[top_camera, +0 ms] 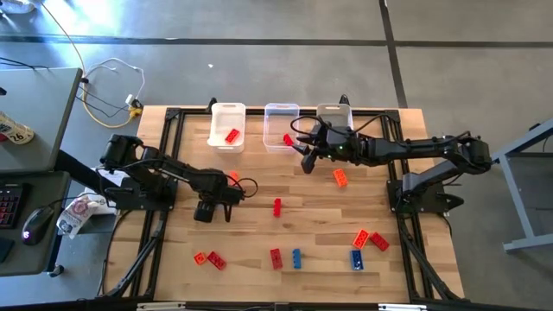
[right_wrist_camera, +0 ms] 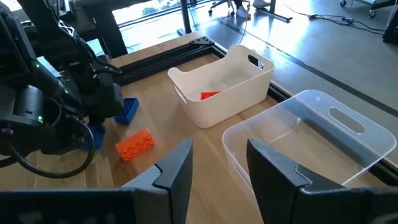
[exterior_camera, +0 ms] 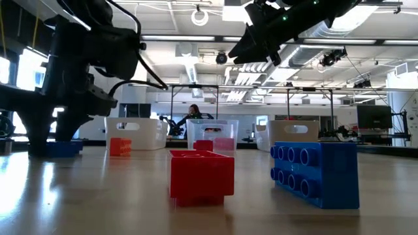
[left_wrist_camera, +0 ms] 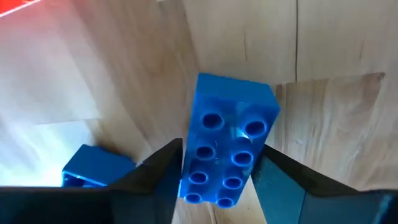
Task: Sort & place blocks by color
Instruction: Put the blue game piece into the gray bin
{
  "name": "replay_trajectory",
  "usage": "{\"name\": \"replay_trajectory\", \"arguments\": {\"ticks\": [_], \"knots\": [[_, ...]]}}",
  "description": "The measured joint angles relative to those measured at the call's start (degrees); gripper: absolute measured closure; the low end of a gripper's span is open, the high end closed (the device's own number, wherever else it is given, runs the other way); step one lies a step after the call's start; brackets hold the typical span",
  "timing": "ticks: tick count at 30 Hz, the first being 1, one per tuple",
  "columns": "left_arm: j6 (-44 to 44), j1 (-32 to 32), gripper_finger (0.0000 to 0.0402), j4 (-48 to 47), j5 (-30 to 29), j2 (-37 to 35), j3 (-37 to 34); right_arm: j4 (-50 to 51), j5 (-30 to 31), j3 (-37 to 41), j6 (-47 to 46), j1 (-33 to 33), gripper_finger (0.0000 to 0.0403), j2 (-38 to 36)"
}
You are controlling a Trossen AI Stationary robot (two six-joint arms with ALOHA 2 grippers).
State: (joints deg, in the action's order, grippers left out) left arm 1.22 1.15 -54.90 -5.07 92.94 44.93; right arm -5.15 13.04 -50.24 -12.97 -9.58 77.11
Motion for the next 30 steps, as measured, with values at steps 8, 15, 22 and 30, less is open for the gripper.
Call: {"name": "replay_trajectory", "arguments": {"ticks": [8, 15, 22, 30], "knots": [[-2.1, 0.0, 0.0290, 0.5, 0.8, -0.8, -0.1, 4.1, -2.9, -0.1, -0.7, 0.3, 0.0265, -2.7], [-4.1, 0.0, 0.0290, 5.0, 3.0, -3.1, -0.1, 7.9, -3.0, 0.0, -1.3, 2.9, 0.0265, -5.6], [-3.6, 0.0, 0.0290, 9.1, 5.1, -3.9, 3.4, 10.7, -5.9, 0.0, 0.5, 5.3, 0.0265, -7.2], [1.0, -0.4, 0.0290, 13.8, 5.1, -3.9, 10.0, 11.7, -11.8, 0.0, 5.1, 7.5, 0.0265, -7.1]]}}
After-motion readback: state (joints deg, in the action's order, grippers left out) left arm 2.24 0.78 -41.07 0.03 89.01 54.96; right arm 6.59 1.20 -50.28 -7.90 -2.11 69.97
